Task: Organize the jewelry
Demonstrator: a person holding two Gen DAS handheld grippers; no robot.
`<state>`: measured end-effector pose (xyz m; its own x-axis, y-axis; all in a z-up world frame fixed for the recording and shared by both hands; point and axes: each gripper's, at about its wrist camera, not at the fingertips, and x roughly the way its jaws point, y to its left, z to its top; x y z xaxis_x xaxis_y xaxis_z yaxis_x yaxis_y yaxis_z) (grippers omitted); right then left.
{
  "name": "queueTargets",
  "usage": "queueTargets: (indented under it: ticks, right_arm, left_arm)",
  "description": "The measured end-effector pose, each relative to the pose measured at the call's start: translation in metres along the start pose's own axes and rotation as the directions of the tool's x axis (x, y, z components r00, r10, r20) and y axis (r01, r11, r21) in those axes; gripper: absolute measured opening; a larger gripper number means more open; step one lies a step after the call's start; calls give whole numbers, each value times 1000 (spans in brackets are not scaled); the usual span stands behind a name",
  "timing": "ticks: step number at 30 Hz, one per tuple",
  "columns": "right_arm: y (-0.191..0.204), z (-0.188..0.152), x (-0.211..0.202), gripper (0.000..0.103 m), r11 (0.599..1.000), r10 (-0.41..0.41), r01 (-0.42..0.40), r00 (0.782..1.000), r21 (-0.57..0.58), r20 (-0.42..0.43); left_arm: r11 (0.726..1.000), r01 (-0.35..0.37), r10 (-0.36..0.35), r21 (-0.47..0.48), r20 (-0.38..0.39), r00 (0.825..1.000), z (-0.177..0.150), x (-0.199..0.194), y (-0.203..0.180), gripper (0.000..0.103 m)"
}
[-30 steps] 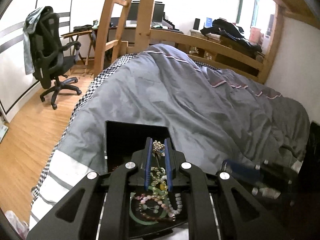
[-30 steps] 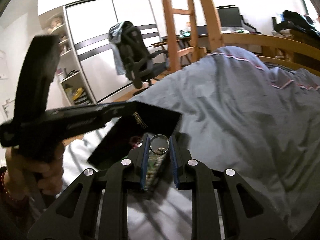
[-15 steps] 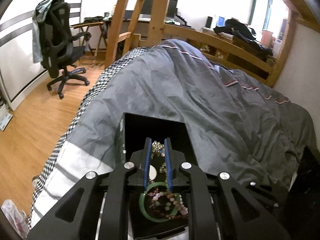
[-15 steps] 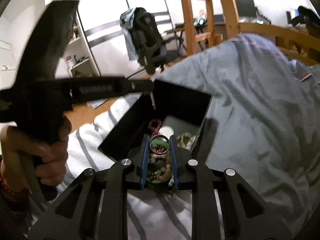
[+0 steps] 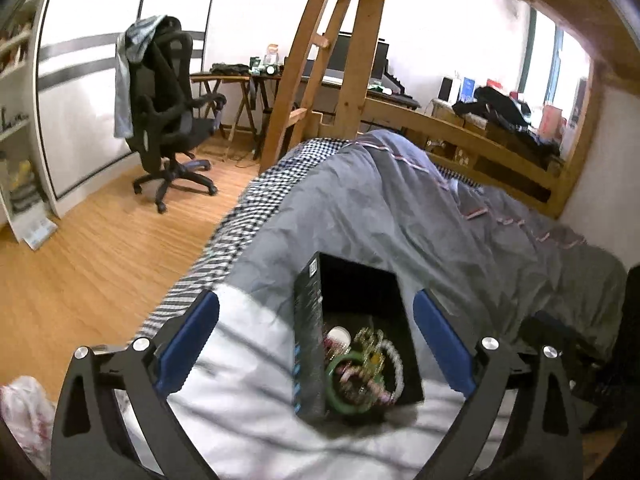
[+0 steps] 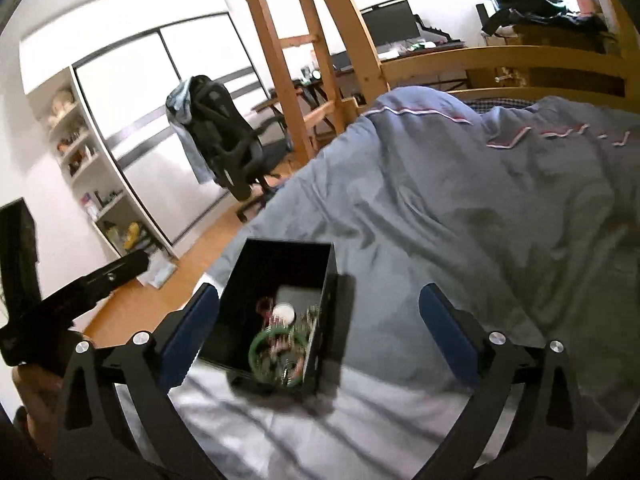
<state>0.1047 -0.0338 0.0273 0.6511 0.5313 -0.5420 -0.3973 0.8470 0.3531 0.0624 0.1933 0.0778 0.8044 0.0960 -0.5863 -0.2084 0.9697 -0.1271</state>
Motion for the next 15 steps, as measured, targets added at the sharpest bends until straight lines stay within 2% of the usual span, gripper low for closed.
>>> queueTargets:
  ticks: [5,11,15]
  right_arm:
    - [21,-30,-24,99,996,-44,35,994,-79,-105]
    - [34,-57,-52,99,990,-66,53,993,-134,-96]
    - [40,-62,-70,99,991,-40,31,997,-129,-70]
  left_arm:
    - [994,-60,64,90,-33,997,-10,-36,-6,97]
    - [983,-121,130,141,-56,990,-41,-68,-7,97]
    - [966,-173,183,190,-36,982,-60,-79,-12,97]
